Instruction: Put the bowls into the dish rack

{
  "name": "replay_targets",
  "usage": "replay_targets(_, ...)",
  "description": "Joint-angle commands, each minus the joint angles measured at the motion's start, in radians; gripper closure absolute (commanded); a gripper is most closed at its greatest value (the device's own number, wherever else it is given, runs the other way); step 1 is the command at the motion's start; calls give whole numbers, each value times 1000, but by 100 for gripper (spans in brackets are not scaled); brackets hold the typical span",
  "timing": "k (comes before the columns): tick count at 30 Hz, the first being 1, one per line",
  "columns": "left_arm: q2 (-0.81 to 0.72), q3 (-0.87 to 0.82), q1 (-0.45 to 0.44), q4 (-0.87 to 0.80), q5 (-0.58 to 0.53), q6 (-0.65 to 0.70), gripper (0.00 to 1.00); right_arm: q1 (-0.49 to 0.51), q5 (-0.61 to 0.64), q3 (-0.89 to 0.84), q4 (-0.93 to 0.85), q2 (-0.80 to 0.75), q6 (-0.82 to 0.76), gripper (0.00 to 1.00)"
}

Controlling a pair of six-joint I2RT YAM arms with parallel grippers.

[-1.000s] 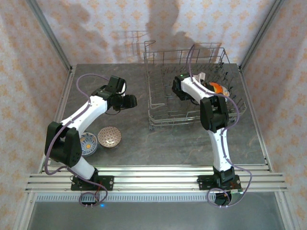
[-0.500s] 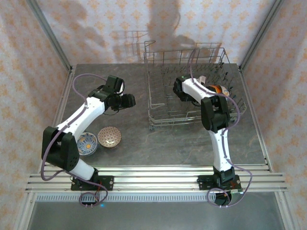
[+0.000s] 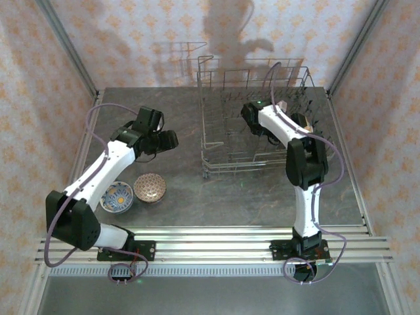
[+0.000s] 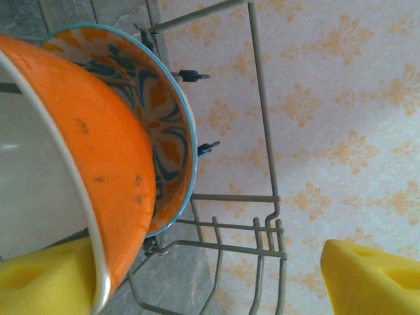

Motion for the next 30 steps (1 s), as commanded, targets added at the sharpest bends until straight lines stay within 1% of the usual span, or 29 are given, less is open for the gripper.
replay_targets(1, -63, -25, -10, -102, -108, -46, 35, 11, -96, -46, 88, -93, -88, 9)
replay_targets(6, -134, -66, -9, -160, -154, -72, 33, 12, -213, -94, 195, -173, -156, 4)
replay_targets(11, -199, -117, -9, -213, -193, -95, 32, 10, -222, -72, 211, -175, -180, 3)
replay_targets(13, -221, -144, -7, -234, -212, -107, 31, 10, -245, -63, 218, -186, -188, 3)
replay_targets(19, -266, -237, 16, -313, -272, -158, 31, 11, -451, -72, 255, -278, -192, 3)
replay_targets(25, -245, -271, 34, -367, -291, -154, 34, 19, -556, -162, 271, -360, -176, 3)
replay_targets(30, -219, -309, 38, -375, -277, -172, 36, 19, -568, -251, 296, -439, -157, 3)
